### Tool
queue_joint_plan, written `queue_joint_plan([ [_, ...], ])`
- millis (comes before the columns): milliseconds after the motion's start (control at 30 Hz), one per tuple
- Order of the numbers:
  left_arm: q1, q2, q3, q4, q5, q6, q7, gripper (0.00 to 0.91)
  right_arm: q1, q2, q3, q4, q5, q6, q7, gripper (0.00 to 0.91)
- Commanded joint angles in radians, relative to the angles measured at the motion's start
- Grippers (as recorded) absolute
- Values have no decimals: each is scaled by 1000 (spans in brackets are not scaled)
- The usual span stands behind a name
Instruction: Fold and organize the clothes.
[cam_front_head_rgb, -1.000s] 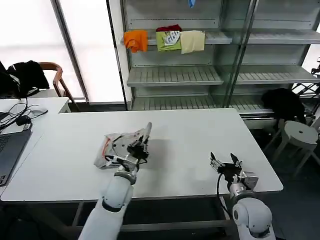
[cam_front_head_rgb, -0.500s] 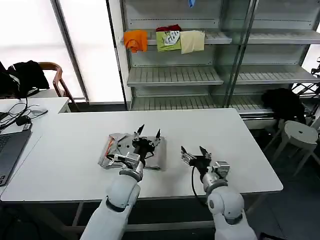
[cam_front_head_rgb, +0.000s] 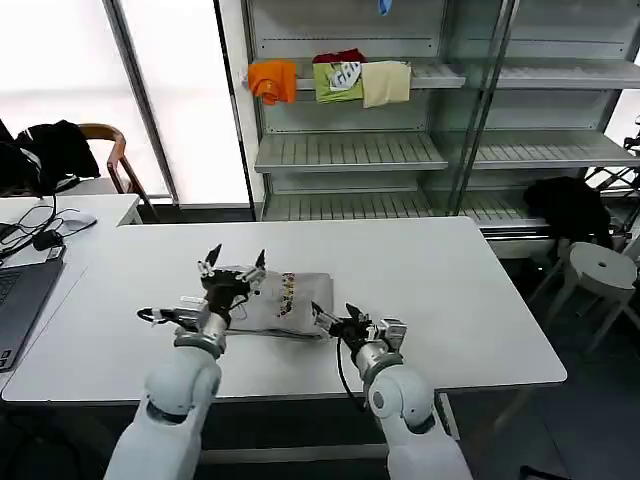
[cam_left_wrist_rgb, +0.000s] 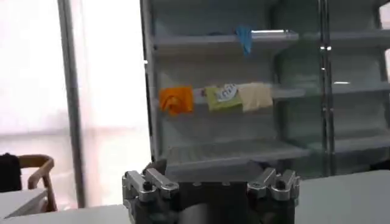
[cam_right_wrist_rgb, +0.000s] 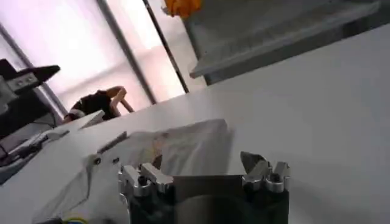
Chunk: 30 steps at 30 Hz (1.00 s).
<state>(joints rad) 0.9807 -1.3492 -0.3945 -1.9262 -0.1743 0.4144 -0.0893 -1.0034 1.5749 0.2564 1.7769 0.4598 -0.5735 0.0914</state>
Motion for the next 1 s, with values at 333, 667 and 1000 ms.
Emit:
queue_joint_plan([
  [333,19,67,-142,-36,-161,78,-5,907,17,27,-45,-75,13,-8,42,0],
  [667,18,58,-139,-29,-160,76,-4,907,17,23,-24,-55,23,-7,59,0],
  [1000,28,58,-159,7,-157,75,-5,907,-9,-63,61,30,54,-11,76,0],
])
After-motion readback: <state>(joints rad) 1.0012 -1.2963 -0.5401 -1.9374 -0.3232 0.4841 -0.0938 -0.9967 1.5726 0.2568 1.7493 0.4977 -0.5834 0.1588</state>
